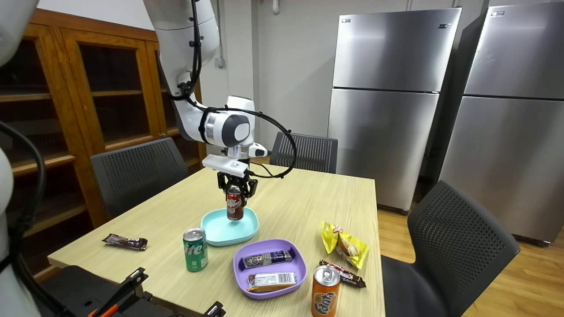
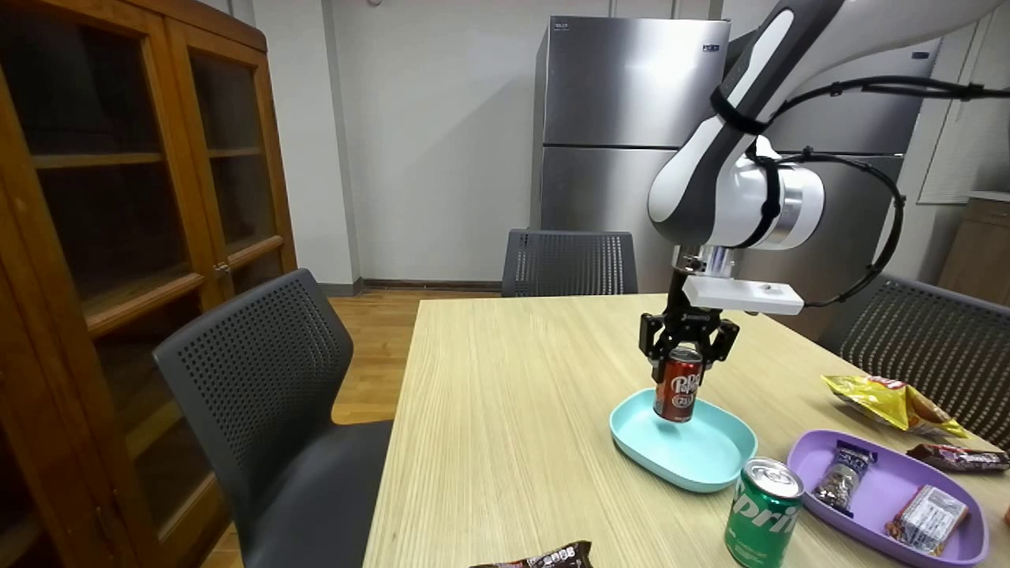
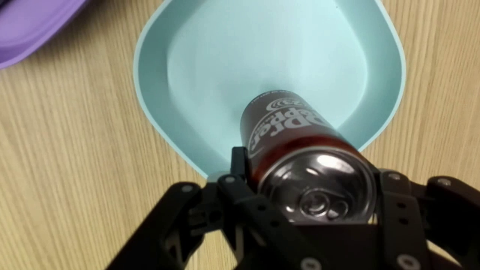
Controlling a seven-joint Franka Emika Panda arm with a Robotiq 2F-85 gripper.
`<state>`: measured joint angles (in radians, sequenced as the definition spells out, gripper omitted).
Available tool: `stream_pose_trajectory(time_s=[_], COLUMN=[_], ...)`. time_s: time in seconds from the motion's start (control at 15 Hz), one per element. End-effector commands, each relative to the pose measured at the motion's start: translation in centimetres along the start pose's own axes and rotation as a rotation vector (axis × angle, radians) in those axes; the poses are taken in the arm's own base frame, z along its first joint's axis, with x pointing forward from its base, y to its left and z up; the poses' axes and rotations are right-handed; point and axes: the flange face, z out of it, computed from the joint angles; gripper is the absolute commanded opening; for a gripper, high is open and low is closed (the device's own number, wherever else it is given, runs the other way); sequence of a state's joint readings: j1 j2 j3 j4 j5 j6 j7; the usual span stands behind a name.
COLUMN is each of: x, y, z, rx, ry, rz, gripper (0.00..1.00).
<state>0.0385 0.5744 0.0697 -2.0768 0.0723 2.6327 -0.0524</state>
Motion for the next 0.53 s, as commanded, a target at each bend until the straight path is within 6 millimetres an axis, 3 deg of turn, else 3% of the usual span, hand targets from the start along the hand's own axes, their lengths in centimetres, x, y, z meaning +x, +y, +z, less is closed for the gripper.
stream_pose_trajectory(time_s=[0.0,0.47], x=[1.1,1.6], y=[0.0,0.1], z=[0.4,1.7], rx=[-0.013,-0.015], ry=[0.015,0.008], rz=[-0.019,-0.012], gripper=[0.38,0.38])
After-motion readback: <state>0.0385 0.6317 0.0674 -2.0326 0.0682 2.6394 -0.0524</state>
